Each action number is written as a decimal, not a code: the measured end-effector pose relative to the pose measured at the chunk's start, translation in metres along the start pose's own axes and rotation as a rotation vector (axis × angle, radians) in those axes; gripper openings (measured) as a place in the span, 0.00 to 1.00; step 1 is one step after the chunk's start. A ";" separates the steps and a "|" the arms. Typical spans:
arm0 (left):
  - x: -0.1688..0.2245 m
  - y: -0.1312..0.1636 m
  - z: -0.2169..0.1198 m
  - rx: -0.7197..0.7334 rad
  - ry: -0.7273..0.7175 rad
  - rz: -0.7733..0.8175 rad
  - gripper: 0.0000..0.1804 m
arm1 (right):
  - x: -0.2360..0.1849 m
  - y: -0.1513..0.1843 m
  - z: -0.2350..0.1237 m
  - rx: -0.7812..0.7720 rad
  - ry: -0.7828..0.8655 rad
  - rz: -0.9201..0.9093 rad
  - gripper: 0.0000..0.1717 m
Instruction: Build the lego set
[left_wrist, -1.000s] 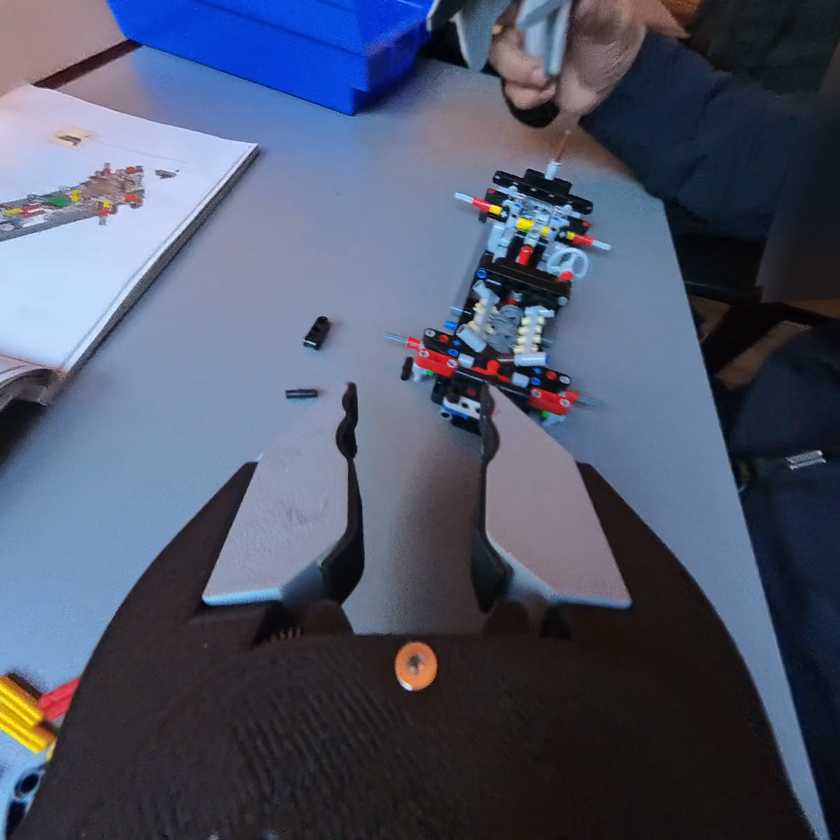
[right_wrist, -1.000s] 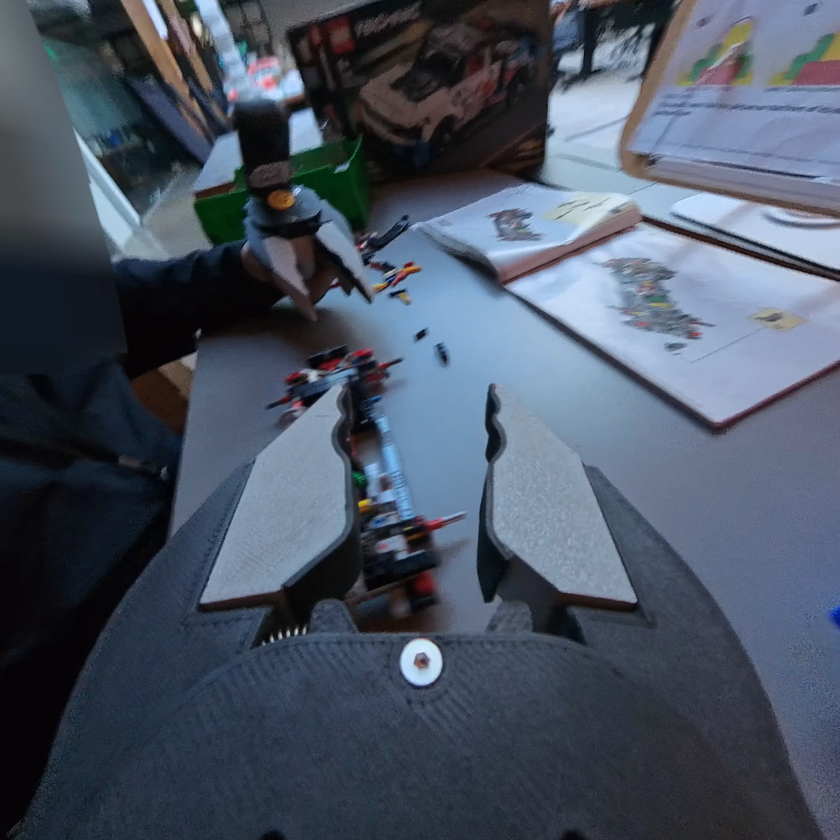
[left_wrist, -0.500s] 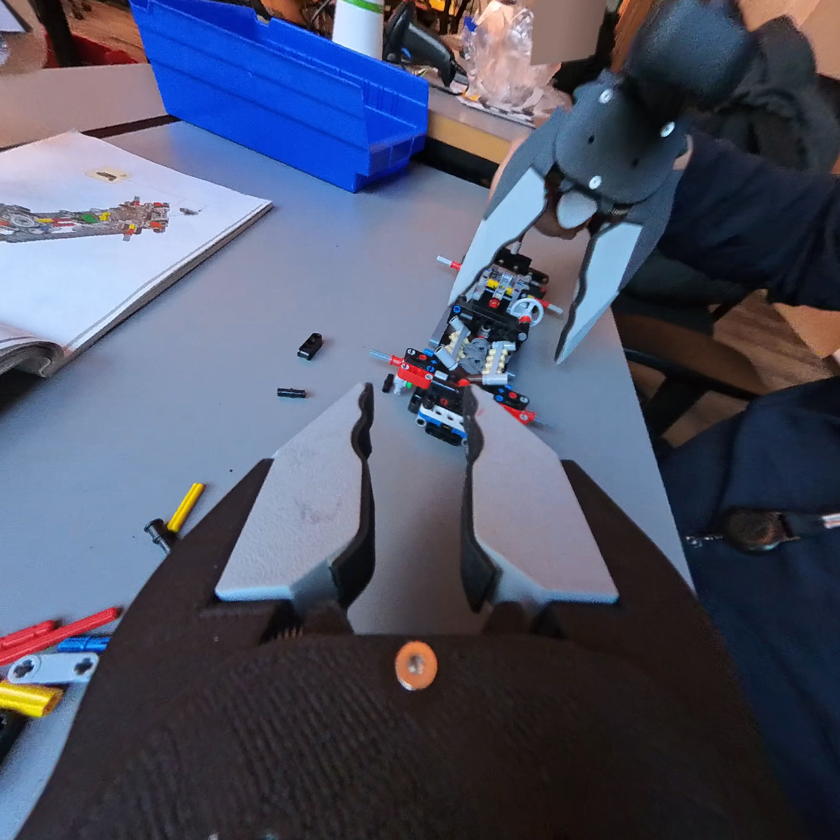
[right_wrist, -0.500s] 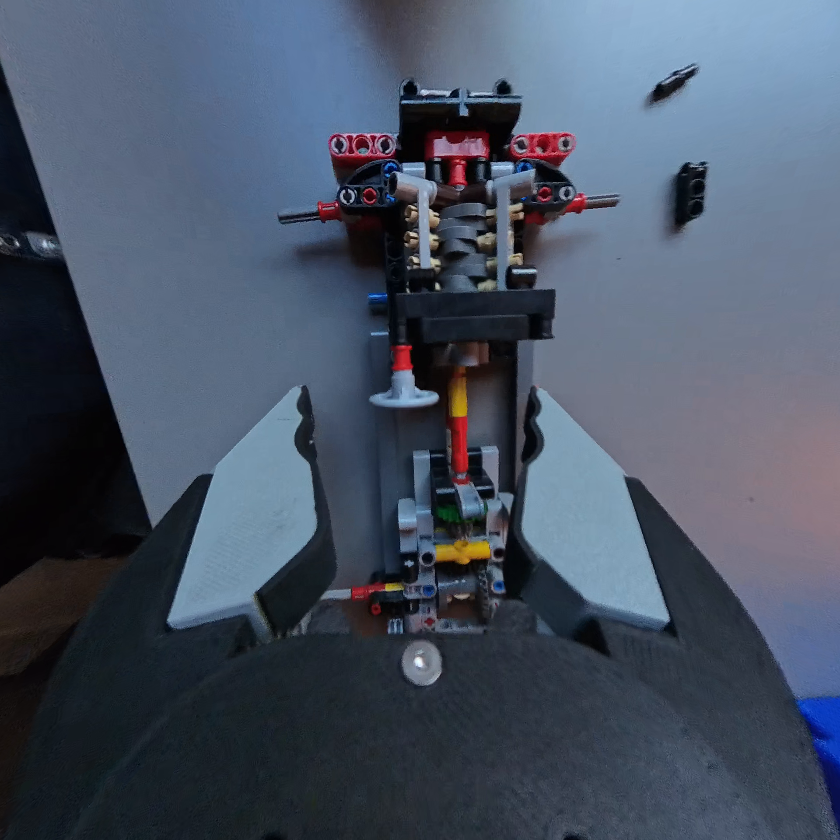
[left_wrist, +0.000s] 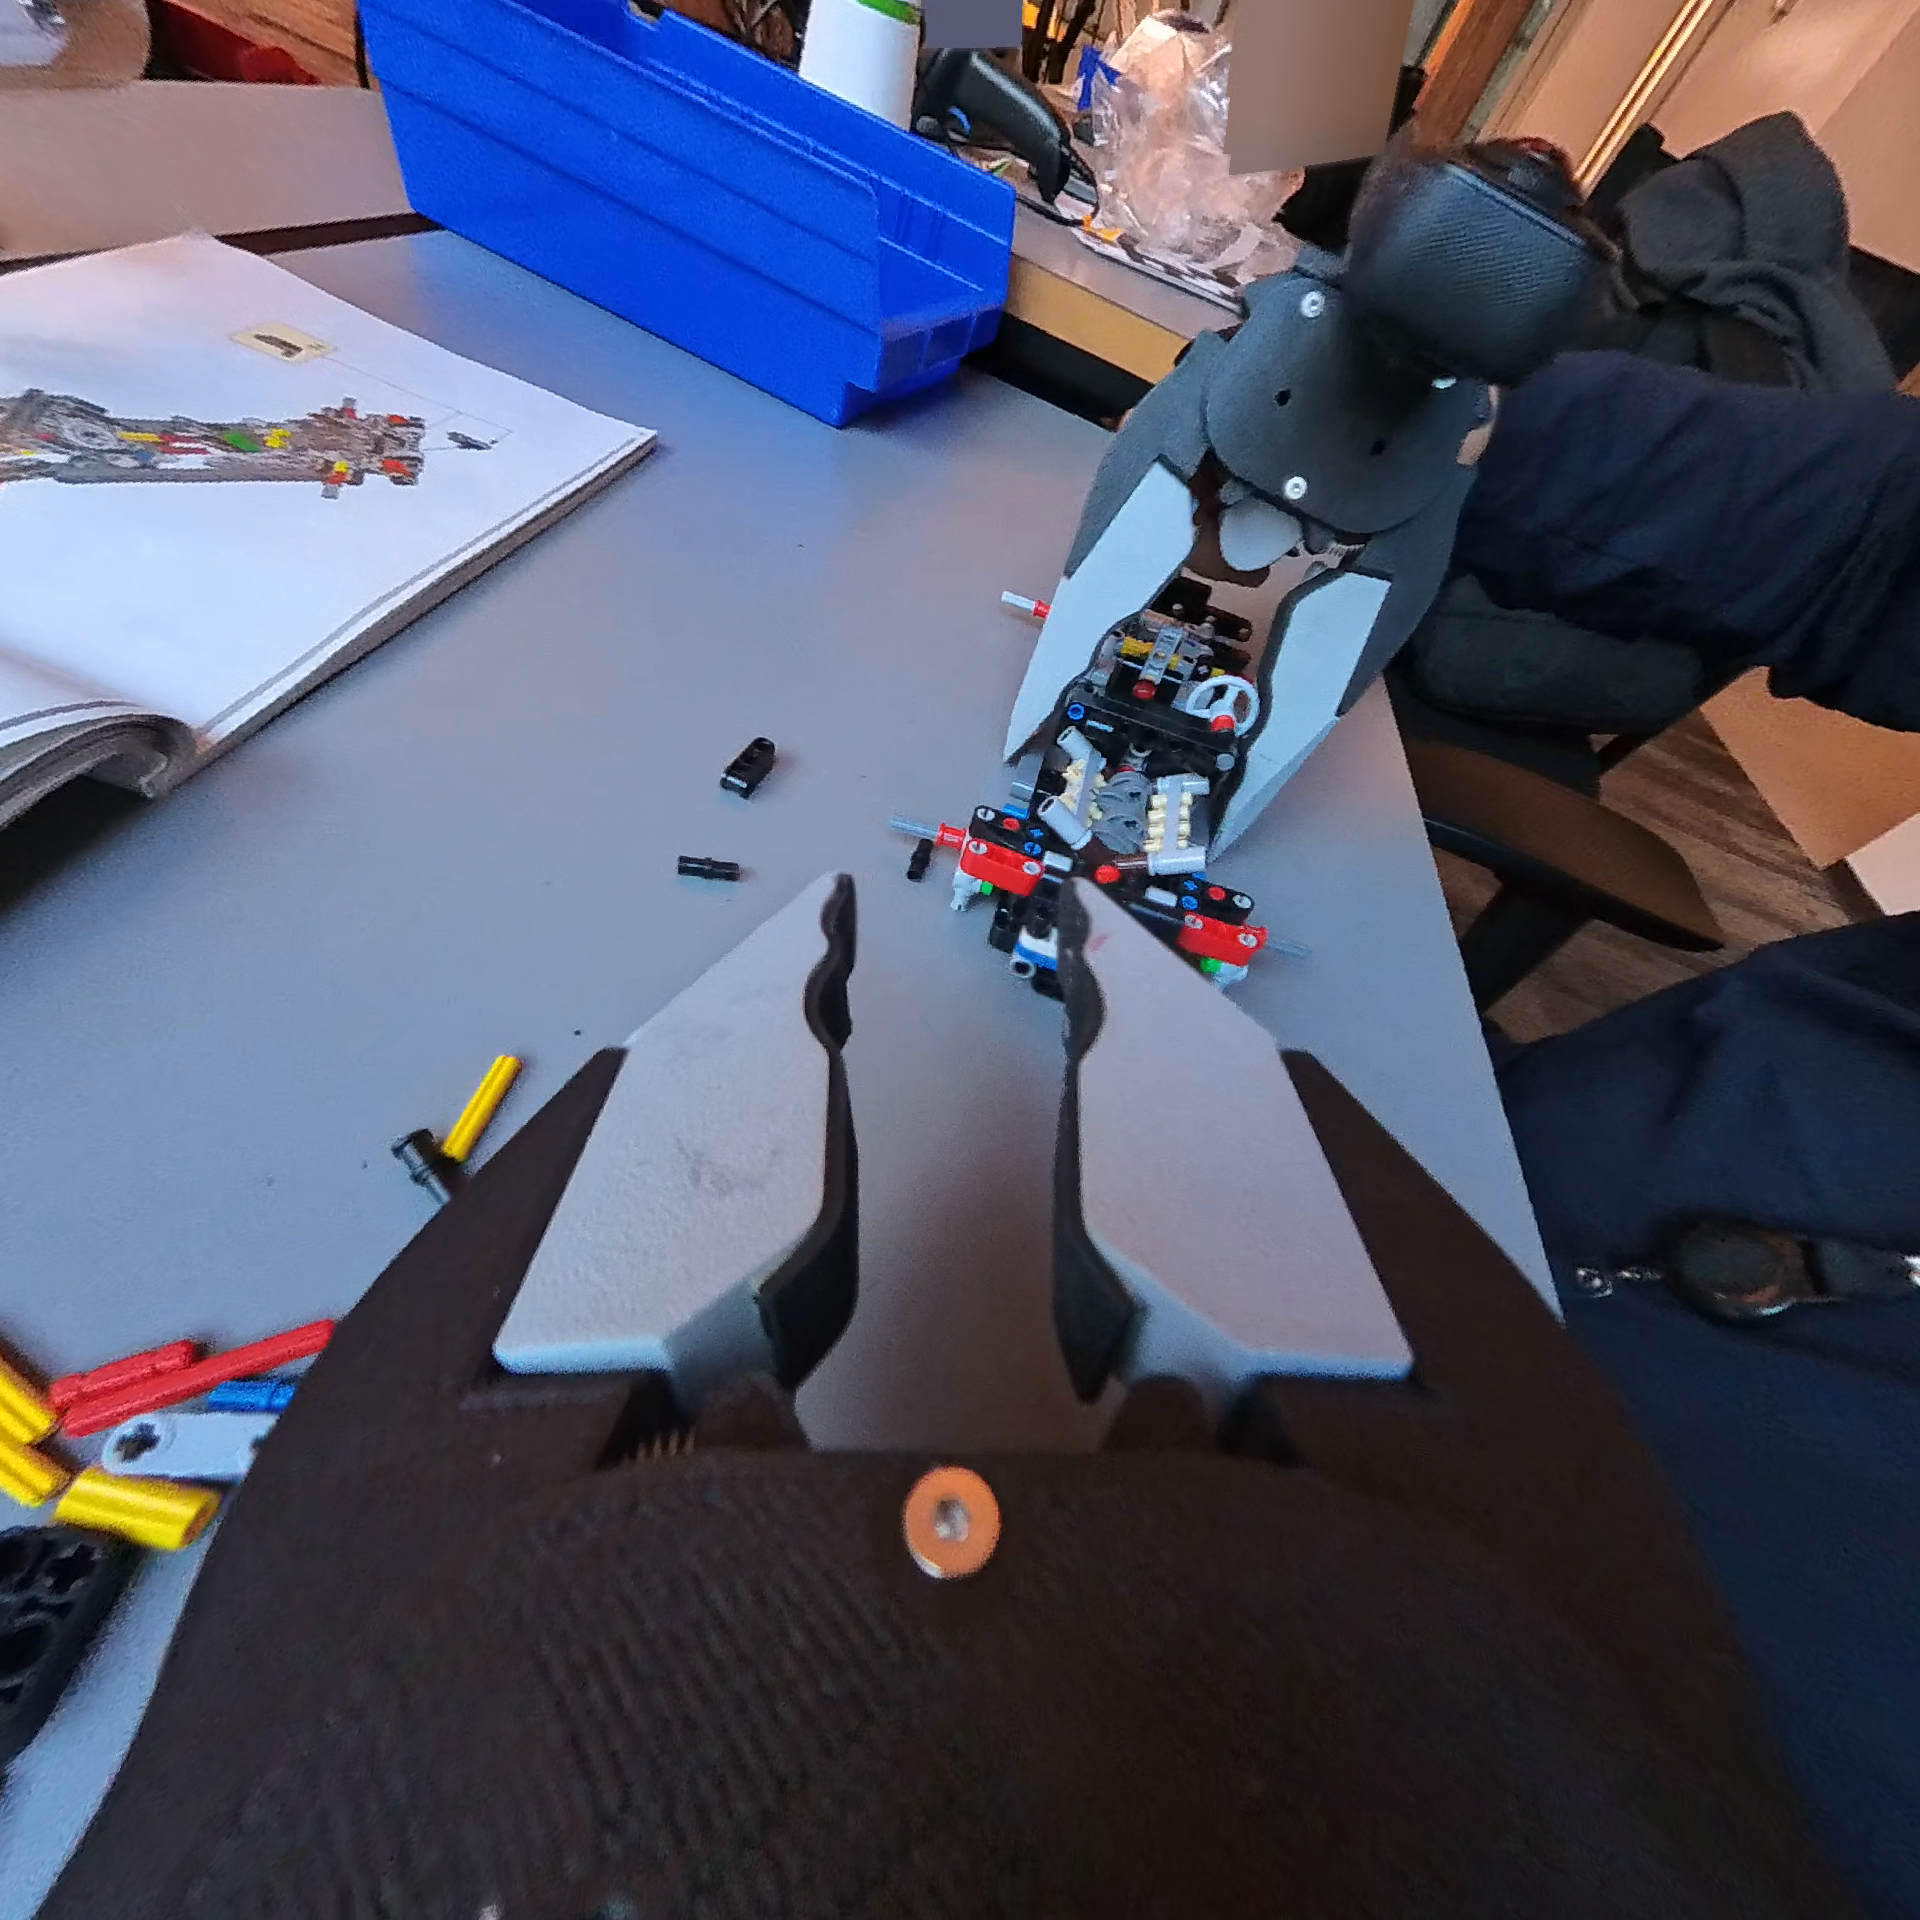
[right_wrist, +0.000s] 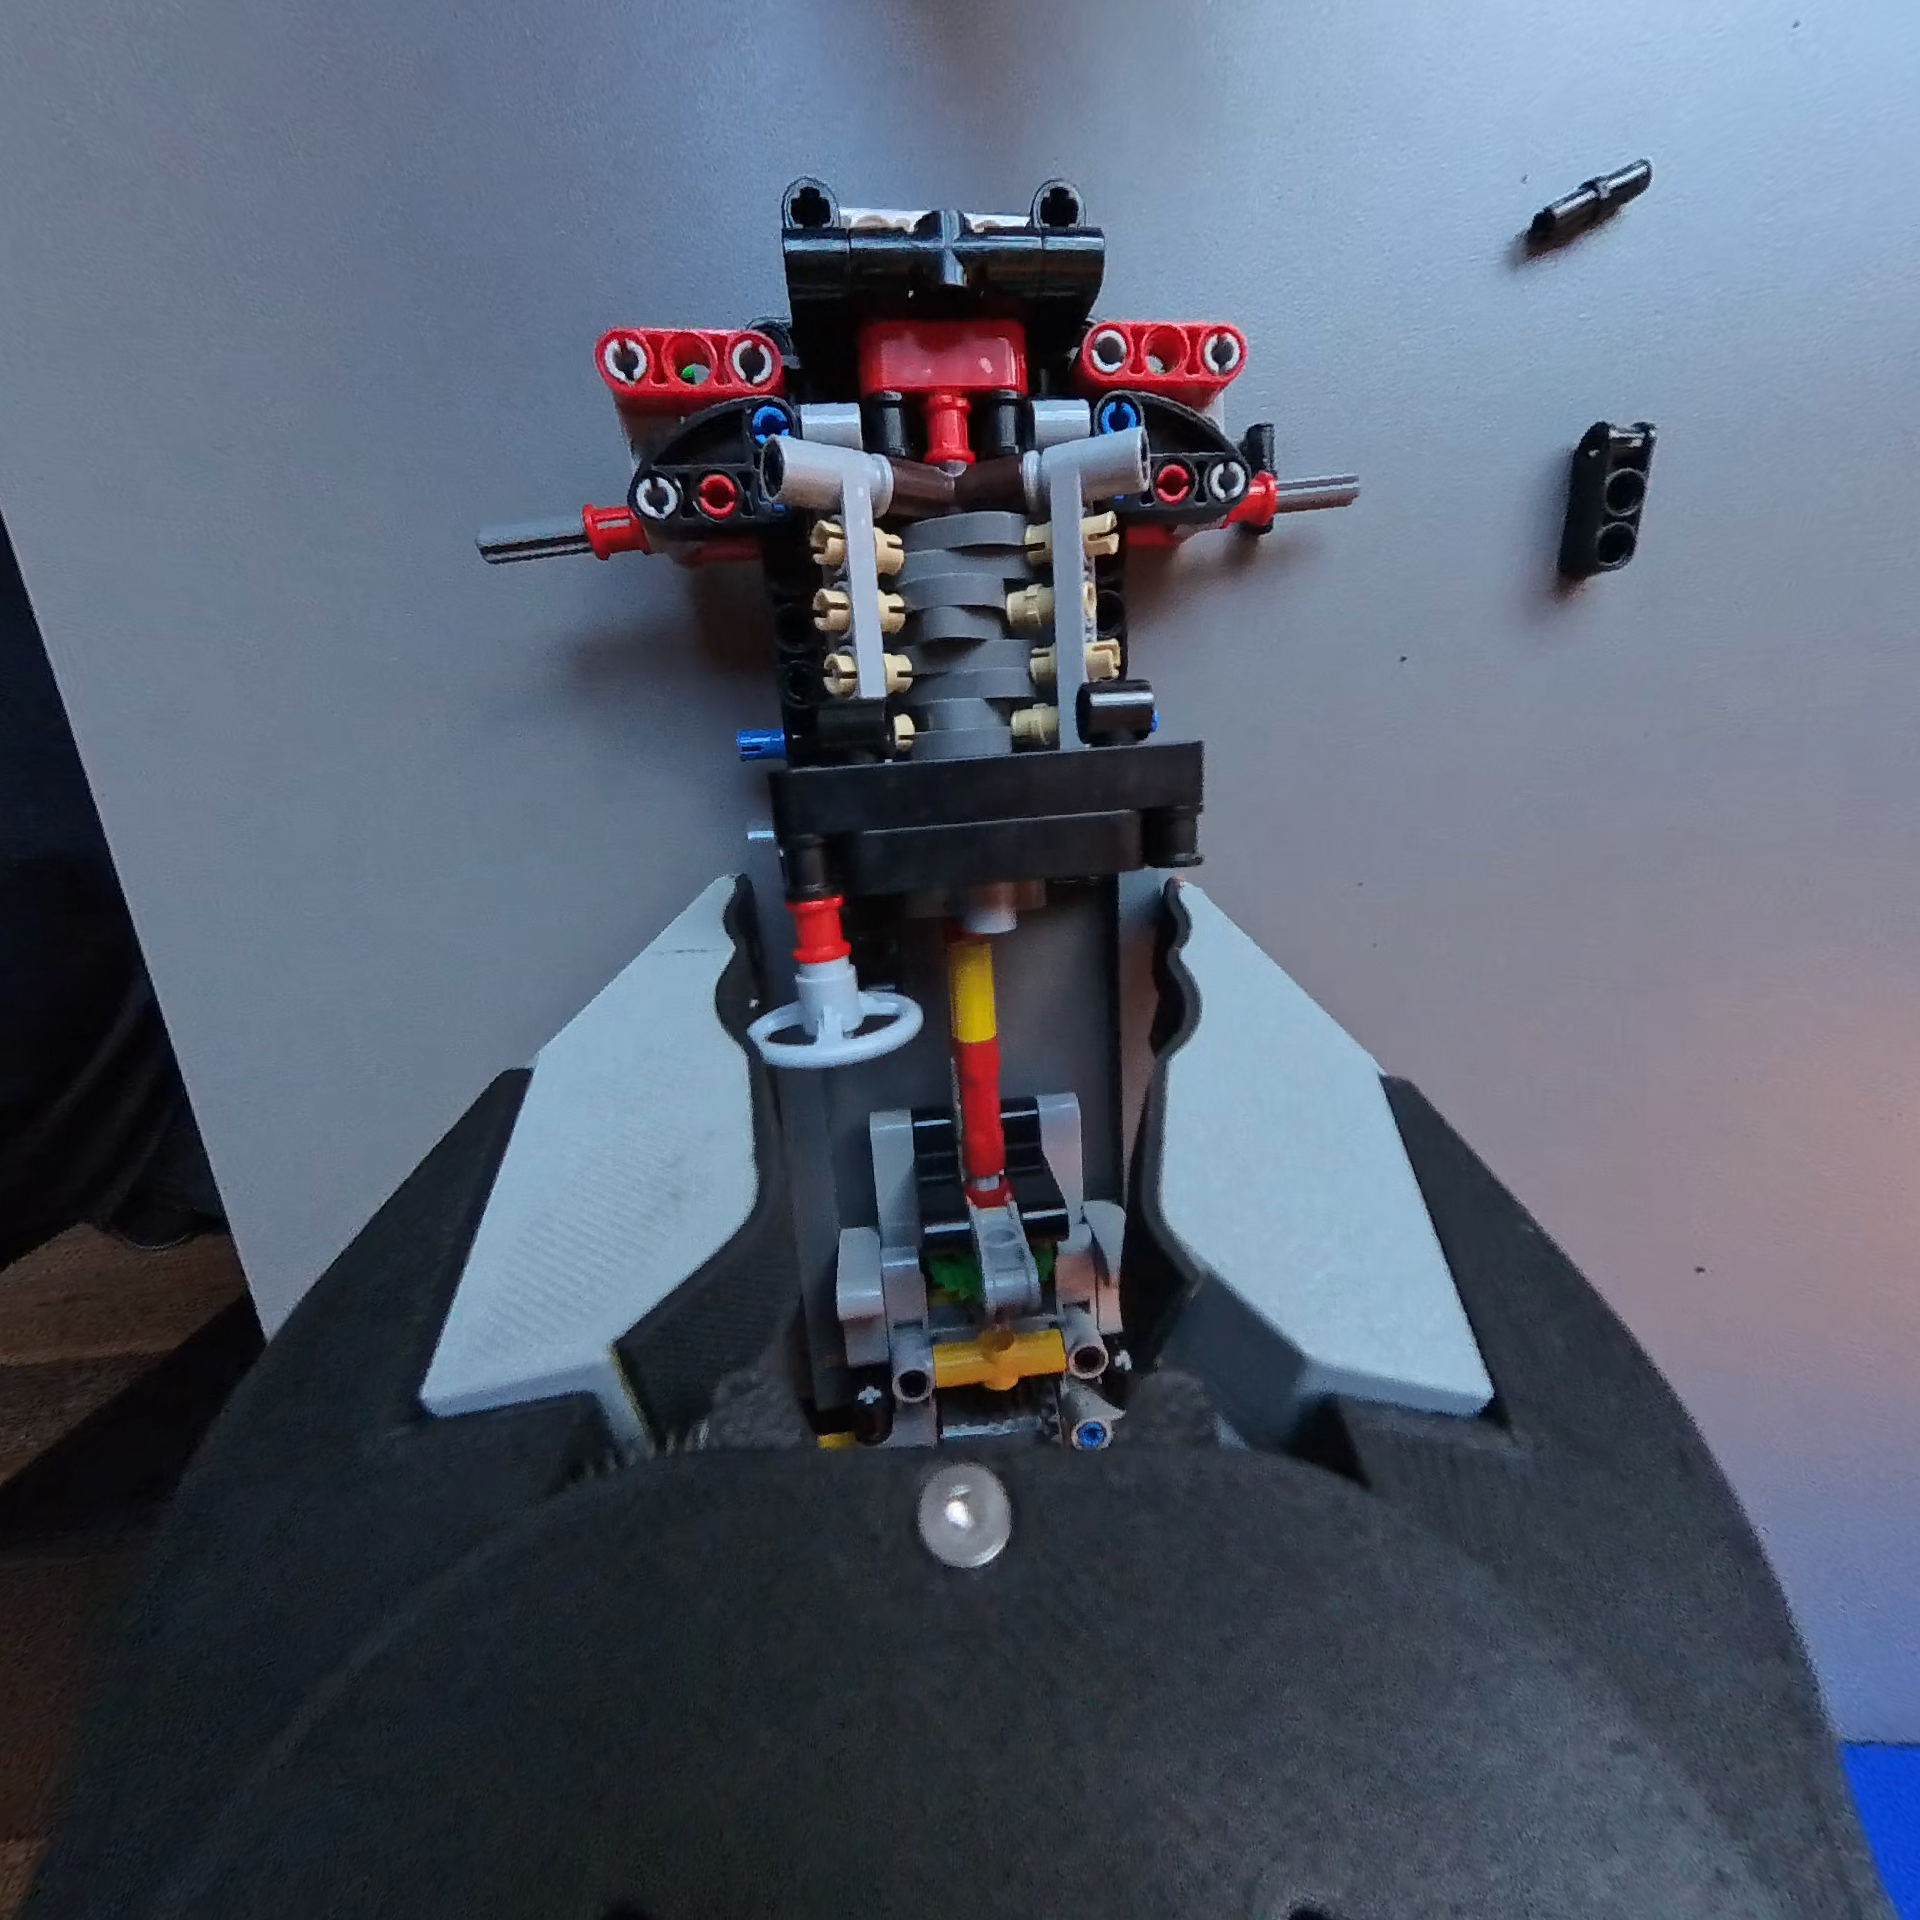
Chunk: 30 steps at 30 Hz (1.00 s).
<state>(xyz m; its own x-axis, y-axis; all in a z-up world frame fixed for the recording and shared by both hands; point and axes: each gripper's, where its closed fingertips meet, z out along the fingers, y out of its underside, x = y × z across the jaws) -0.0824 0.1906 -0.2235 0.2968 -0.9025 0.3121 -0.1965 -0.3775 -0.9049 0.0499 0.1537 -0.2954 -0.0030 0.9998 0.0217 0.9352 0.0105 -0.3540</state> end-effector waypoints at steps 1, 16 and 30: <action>-0.001 0.000 -0.001 0.002 -0.004 -0.003 0.20 | 0.001 0.000 0.000 0.002 0.004 0.001 0.43; -0.008 -0.001 -0.003 -0.001 -0.028 -0.006 0.20 | 0.033 0.023 -0.143 0.356 0.102 0.207 0.43; 0.003 0.019 0.071 -0.295 -0.119 0.268 0.13 | -0.022 0.050 -0.053 0.175 -0.001 0.142 0.43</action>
<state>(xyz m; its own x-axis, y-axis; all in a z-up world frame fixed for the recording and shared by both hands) -0.0188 0.1955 -0.2601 0.3015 -0.9531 0.0255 -0.5358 -0.1915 -0.8224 0.1151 0.1308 -0.2643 0.1243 0.9914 -0.0409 0.8505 -0.1277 -0.5102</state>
